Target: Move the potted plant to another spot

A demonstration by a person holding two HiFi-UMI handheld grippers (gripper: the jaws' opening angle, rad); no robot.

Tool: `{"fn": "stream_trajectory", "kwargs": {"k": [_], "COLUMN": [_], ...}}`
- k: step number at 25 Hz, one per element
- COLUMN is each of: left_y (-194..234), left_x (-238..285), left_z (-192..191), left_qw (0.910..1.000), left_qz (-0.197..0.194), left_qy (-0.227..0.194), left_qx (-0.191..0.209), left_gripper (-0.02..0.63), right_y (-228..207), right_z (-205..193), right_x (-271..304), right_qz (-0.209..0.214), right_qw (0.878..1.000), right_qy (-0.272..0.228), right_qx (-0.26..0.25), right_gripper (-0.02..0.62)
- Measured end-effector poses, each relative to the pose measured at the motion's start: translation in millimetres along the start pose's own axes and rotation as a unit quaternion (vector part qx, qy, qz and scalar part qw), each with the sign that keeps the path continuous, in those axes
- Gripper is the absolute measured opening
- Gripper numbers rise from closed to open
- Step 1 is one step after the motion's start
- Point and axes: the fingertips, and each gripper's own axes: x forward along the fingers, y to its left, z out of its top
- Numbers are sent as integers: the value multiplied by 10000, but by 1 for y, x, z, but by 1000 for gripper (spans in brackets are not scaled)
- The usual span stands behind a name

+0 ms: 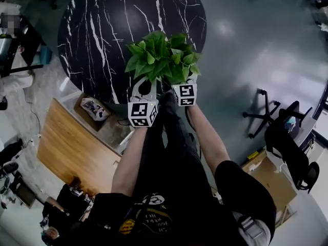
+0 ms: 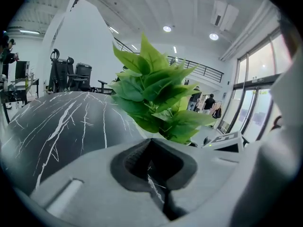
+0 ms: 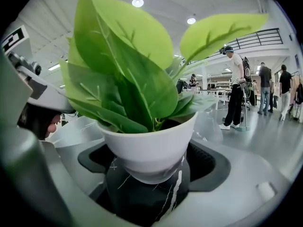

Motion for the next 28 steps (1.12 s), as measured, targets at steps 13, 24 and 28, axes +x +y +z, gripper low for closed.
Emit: {"fn": "stream_trajectory", "kwargs": {"k": [13, 24, 28], "left_y": [7, 41, 52], "left_x": [46, 127, 162], "left_z": [29, 85, 101], "left_qw": [9986, 9992, 9995], "left_qz": [-513, -263, -249], "left_qy": [76, -1, 62], "left_qx": [139, 290, 158], "left_gripper": [5, 5, 5], "right_y": [-74, -114, -140], "right_z": [24, 57, 73], "right_x": [42, 100, 126], "right_qz": [-742, -547, -428], "right_qw": [9965, 9980, 9987], "right_qy": [98, 85, 170], "right_qx": [385, 308, 210], "right_gripper": [482, 482, 482]}}
